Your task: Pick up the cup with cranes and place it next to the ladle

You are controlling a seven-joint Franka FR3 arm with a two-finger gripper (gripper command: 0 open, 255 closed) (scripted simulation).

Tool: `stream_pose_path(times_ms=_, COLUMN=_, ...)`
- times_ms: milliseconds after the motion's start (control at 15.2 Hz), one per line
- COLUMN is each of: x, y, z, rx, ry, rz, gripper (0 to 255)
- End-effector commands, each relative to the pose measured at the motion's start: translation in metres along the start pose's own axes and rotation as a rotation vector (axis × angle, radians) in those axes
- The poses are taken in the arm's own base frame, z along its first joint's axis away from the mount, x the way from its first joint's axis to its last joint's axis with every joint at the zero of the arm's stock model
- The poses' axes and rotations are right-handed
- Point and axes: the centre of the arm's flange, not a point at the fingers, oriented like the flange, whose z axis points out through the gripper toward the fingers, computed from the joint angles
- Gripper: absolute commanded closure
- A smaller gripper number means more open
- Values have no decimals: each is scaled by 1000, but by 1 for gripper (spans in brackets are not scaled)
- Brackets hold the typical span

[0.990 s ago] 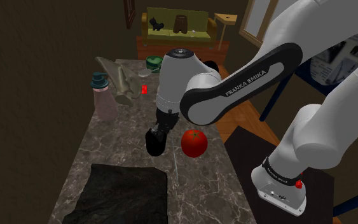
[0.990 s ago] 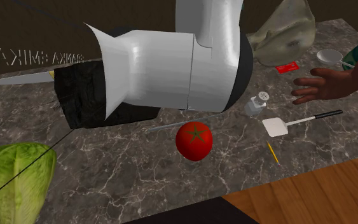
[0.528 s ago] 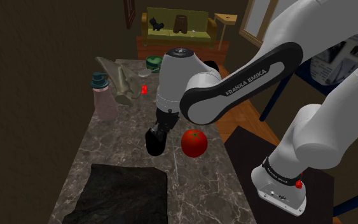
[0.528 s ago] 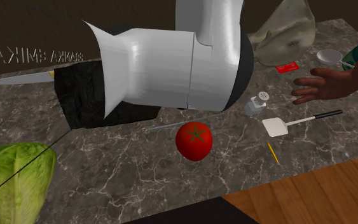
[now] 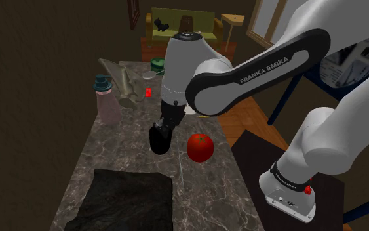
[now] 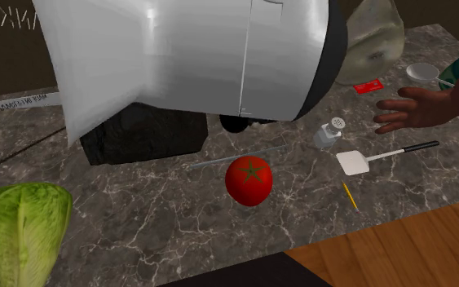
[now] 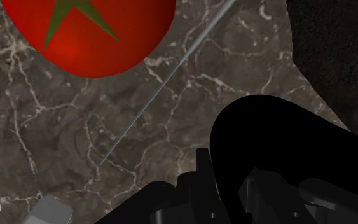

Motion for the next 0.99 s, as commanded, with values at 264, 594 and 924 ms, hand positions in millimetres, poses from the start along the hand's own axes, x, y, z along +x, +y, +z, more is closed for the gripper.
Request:
stream_pose_path(times_ms=264, x=2, y=-2, z=-32, rx=0, ry=0, rz=0, gripper=255)
stream_pose_path(times_ms=594, x=5, y=-4, z=-58, rx=0, ry=0, rz=0, gripper=255)
stream_pose_path(times_ms=924, x=8, y=-6, z=-84, rx=0, ry=0, rz=0, gripper=255)
